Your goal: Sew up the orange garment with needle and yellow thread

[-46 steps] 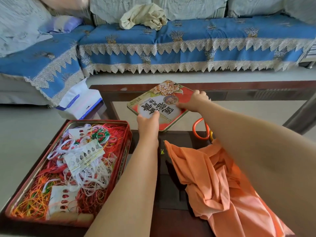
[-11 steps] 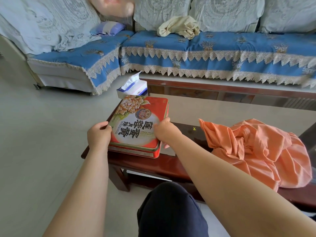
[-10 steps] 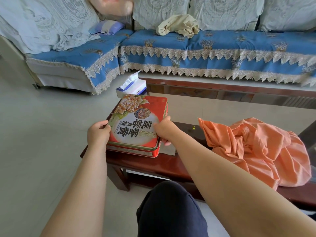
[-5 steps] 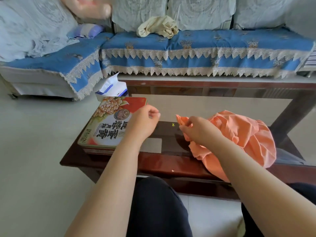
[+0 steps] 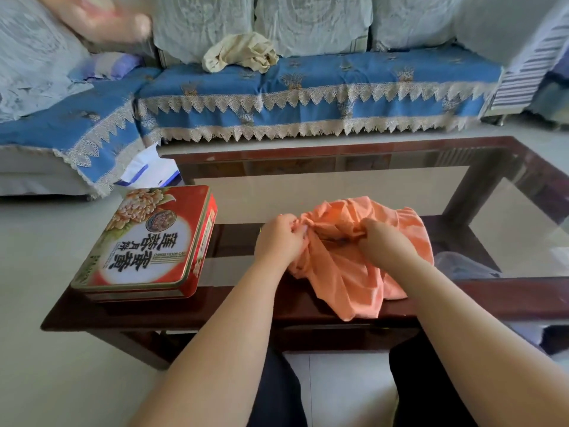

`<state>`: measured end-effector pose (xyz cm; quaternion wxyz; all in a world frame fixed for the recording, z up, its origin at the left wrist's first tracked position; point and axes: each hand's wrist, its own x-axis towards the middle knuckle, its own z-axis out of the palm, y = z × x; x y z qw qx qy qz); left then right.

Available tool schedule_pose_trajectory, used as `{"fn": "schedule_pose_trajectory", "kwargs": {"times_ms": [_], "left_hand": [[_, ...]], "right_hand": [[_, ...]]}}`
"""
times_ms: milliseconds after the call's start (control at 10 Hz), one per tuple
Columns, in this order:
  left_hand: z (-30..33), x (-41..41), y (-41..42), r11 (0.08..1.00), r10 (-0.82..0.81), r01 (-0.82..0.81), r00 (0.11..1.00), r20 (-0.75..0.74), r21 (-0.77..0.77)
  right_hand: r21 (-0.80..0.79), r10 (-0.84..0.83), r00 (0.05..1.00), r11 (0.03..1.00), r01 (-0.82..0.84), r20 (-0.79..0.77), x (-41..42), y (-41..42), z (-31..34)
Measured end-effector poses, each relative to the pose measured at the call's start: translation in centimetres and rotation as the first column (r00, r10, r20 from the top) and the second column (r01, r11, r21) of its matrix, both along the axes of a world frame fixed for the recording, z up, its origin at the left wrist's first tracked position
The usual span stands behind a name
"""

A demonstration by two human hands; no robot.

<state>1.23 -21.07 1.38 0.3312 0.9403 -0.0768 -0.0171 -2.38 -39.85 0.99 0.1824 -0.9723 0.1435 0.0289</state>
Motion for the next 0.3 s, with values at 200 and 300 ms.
{"fn": "schedule_pose_trajectory", "kwargs": {"times_ms": [200,300], "left_hand": [[0.0,1.9,2.6,0.68,0.298,-0.423,0.906,-0.302,-0.598],[-1.6,2.4,3.9,0.723,0.385,-0.465,0.885,-0.26,-0.51]], "right_hand": [[0.473,-0.075,0.991,0.881,0.013,0.113,1.7,0.3,3.1],[0.332,0.056,0.983,0.936,-0.113,0.175,-1.1,0.3,5.5]]}}
